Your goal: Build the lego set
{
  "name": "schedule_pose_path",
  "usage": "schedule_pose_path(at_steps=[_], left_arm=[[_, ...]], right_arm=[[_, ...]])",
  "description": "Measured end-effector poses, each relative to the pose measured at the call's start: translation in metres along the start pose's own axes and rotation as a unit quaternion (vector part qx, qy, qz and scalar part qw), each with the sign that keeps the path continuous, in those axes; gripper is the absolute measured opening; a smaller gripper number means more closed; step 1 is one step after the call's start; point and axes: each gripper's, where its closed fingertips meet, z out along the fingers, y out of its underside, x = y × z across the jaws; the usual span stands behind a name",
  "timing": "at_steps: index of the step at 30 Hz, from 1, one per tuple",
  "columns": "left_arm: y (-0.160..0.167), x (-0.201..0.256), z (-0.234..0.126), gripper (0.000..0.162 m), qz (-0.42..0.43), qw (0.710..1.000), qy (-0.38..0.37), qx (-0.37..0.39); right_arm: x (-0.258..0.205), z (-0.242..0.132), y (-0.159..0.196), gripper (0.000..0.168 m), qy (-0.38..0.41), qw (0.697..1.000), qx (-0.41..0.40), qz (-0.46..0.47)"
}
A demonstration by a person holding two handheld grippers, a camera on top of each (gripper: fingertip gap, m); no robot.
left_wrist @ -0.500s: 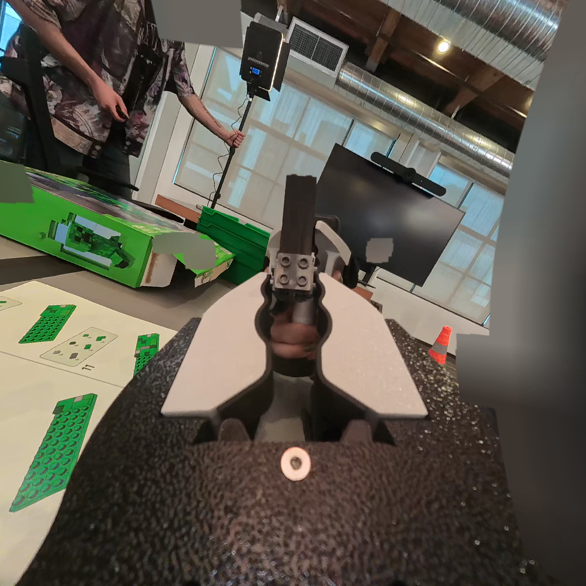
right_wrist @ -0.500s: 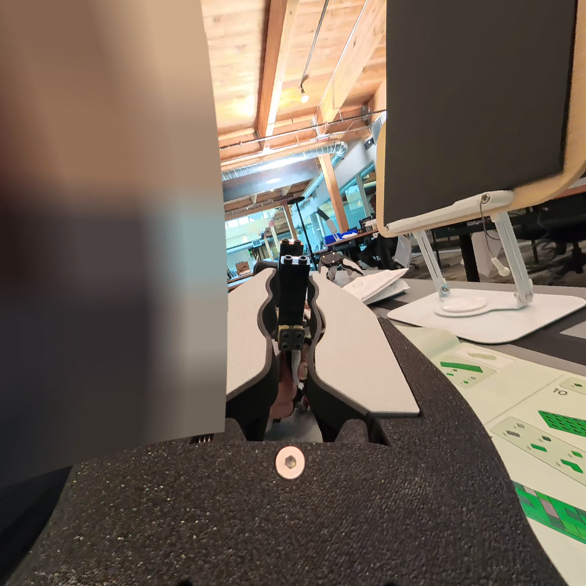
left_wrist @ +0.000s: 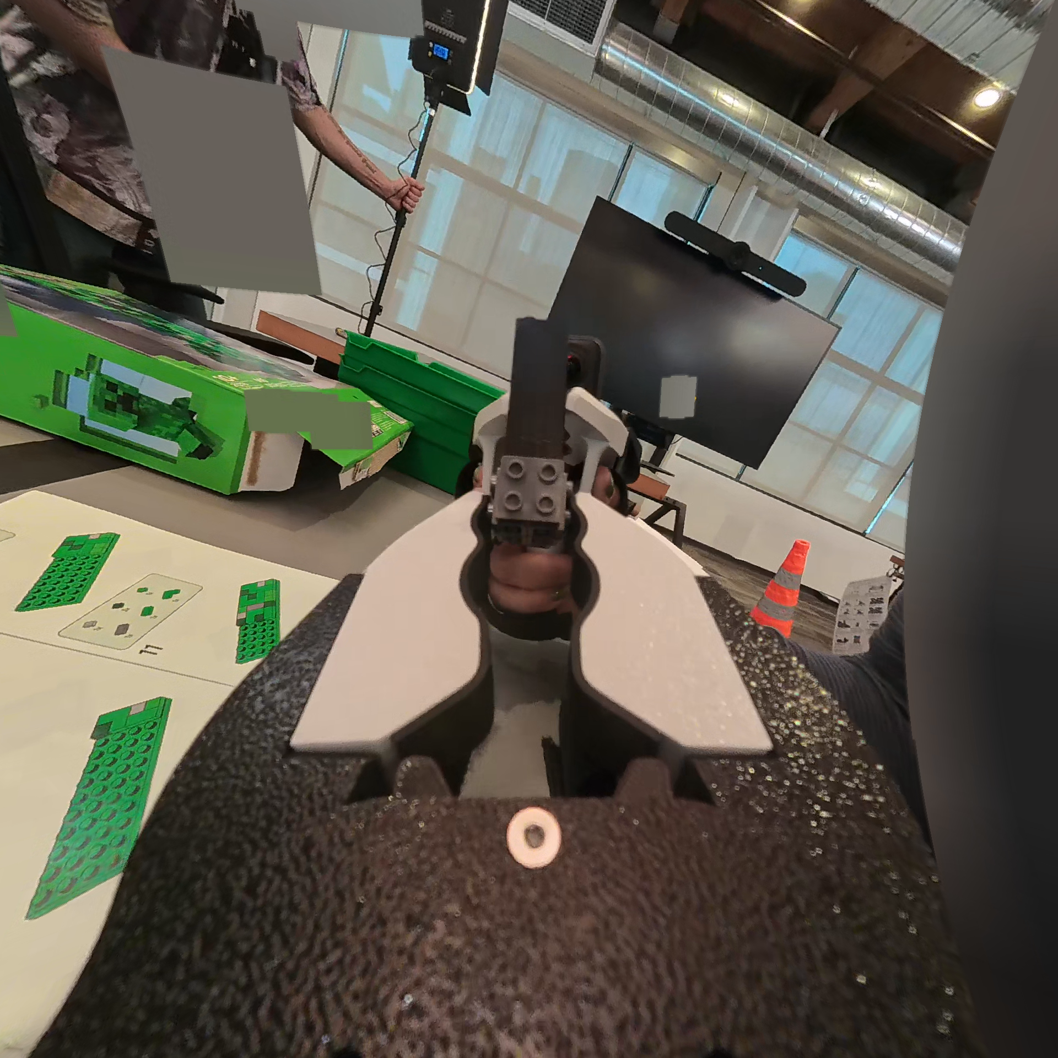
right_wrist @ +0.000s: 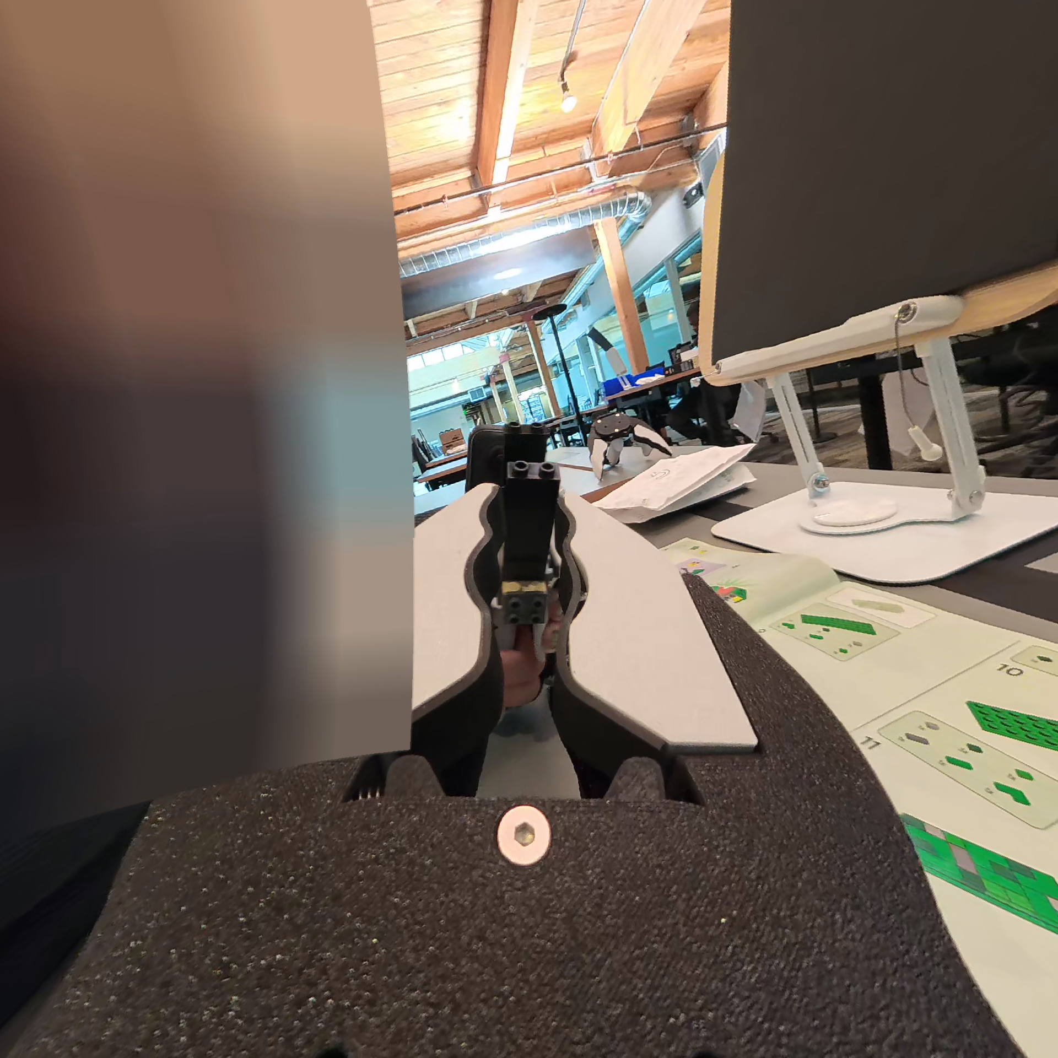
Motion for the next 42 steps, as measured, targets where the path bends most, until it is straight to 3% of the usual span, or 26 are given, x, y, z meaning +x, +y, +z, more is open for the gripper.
schedule_pose_path(at_steps=[14,19,33,42], left_arm=[[0.001,0.004,0.001,0.025,0.003,1.000,0.012,-0.001],[-0.010,0.003,-0.004,0.024,-0.031,0.998,0.024,0.043],[0.000,0.001,-0.001,0.024,0.007,1.000,0.002,-0.005],[0.002,0.000,0.000,0.024,-0.012,1.000,0.002,-0.004]], right_arm=[[-0.004,0.001,0.001,0.016,-0.012,1.000,-0.007,-0.005],[-0.005,0.001,-0.001,0.016,-0.013,1.000,0.006,-0.012],[-0.005,-0.001,0.003,0.016,-0.006,0.999,-0.017,-0.027],[-0.001,-0.004,0.005,0.016,0.001,0.999,-0.021,-0.031]])
